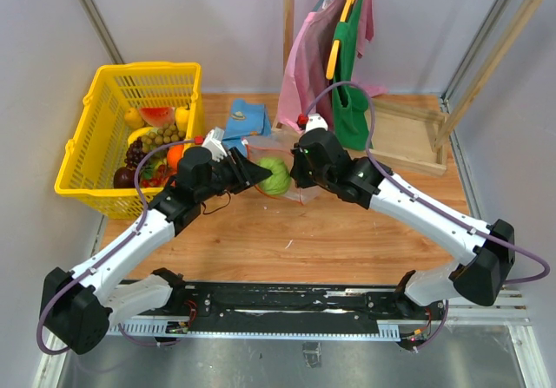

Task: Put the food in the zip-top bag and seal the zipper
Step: Place the fake vegetable in the zipper food storage bag.

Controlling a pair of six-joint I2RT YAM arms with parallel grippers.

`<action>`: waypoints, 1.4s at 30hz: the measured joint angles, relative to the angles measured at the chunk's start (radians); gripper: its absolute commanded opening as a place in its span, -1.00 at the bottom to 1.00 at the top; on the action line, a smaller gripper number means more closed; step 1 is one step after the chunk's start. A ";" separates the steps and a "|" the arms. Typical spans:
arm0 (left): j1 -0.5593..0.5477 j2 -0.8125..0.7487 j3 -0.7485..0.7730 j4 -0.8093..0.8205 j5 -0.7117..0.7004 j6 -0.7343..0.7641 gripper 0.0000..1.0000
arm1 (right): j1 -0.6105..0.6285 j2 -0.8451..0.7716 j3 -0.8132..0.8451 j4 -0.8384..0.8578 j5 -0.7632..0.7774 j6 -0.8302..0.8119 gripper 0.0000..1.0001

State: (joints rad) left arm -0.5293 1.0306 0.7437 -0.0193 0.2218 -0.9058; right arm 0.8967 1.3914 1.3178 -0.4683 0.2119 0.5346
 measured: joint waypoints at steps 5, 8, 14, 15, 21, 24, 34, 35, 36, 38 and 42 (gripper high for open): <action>-0.005 0.004 0.000 0.001 -0.003 0.004 0.24 | 0.000 0.000 -0.006 0.001 -0.004 0.001 -0.99; -0.006 0.010 0.003 0.002 -0.003 0.005 0.43 | 0.000 0.000 -0.007 0.000 -0.003 0.003 -0.99; -0.010 0.010 0.012 -0.019 -0.019 0.014 0.59 | -0.003 0.000 -0.022 0.001 -0.004 0.021 -0.99; -0.010 0.010 0.017 -0.030 -0.022 0.016 0.59 | -0.003 0.000 -0.024 0.000 -0.004 0.025 -0.99; -0.012 0.055 0.109 -0.145 -0.076 0.051 0.51 | -0.011 0.004 -0.026 0.004 -0.029 0.046 -0.99; -0.016 0.106 0.167 -0.218 -0.119 0.081 0.51 | -0.011 0.008 -0.026 0.015 -0.047 0.050 -0.99; -0.071 0.208 0.268 -0.419 -0.287 0.169 0.57 | -0.036 0.008 -0.032 0.056 -0.093 0.070 -0.99; -0.072 0.211 0.281 -0.434 -0.301 0.177 0.60 | -0.039 0.008 -0.036 0.059 -0.098 0.073 -0.99; -0.072 0.214 0.294 -0.446 -0.314 0.184 0.63 | -0.044 0.009 -0.041 0.062 -0.106 0.076 -0.99; -0.074 0.213 0.317 -0.457 -0.326 0.196 0.70 | -0.052 0.009 -0.049 0.066 -0.113 0.081 -0.99; -0.077 0.200 0.357 -0.461 -0.312 0.214 0.82 | -0.062 0.011 -0.054 0.075 -0.126 0.094 -0.99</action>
State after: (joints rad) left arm -0.6067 1.2301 1.1011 -0.4801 -0.0898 -0.6918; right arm 0.8349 1.4025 1.2640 -0.3935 0.0864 0.6285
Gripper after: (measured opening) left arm 0.866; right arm 0.010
